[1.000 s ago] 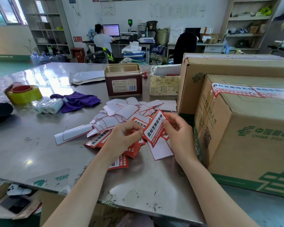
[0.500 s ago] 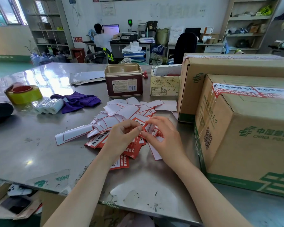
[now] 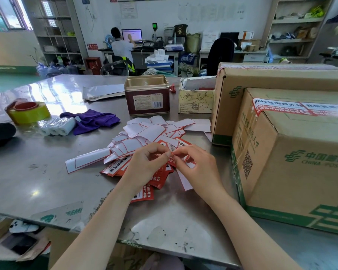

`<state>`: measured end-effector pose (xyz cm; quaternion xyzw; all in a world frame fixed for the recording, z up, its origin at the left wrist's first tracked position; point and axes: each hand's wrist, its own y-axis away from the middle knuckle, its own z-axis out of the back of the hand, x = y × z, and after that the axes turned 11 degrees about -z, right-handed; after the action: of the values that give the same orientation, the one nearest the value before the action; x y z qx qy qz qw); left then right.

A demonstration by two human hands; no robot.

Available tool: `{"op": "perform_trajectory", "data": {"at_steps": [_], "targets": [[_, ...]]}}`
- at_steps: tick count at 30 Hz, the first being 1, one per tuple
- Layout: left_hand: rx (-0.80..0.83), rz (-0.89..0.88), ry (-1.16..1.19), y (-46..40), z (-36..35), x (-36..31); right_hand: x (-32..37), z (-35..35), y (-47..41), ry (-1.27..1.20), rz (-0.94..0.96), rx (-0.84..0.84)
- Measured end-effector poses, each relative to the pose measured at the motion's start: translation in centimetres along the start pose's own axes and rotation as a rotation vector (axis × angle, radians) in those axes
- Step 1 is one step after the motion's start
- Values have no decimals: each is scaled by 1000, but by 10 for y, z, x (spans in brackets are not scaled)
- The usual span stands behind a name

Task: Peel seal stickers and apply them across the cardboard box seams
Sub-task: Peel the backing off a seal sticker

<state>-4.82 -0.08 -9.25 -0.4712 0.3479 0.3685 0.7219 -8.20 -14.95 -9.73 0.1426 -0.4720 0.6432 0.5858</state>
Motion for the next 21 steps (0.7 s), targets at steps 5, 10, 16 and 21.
{"op": "perform_trajectory", "data": {"at_steps": [5, 10, 16, 21], "targets": [[10, -36, -75, 1, 0, 0, 0, 0, 0, -1, -22, 4], [15, -85, -100, 1, 0, -2, 1, 1, 0, -86, -74, 39], [71, -131, -74, 2, -2, -1, 2, 3, -3, -227, -205, 56], [53, -117, -32, 2, -2, -1, 1, 4, -3, -230, -201, 54]]}}
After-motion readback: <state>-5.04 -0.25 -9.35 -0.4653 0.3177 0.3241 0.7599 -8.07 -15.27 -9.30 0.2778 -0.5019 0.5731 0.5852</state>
